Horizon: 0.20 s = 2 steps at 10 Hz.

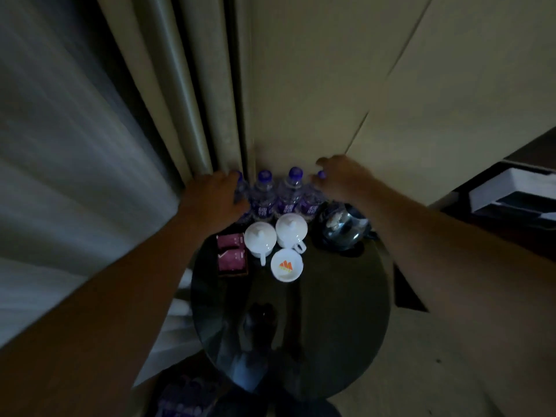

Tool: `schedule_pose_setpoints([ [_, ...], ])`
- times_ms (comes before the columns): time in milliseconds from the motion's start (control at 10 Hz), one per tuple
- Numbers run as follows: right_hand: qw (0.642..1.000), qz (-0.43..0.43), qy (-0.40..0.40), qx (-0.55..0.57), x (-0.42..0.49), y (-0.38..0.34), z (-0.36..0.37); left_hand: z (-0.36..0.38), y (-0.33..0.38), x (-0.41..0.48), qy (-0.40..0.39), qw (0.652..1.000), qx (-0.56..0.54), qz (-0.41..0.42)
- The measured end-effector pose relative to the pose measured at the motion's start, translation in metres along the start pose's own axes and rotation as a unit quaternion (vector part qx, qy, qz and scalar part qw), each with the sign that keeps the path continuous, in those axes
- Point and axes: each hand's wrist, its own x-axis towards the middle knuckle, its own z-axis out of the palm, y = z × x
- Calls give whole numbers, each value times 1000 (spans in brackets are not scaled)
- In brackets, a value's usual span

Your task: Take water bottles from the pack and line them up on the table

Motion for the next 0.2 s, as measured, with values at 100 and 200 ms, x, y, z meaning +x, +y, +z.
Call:
schedule_pose_setpoints([
  [100, 1000, -10, 23, 1, -43, -21, -15, -20, 20, -20, 33, 998, 45, 21],
  [200, 998, -21, 45, -24, -88, -33, -18, -35, 41, -40, 44, 998, 40, 32],
])
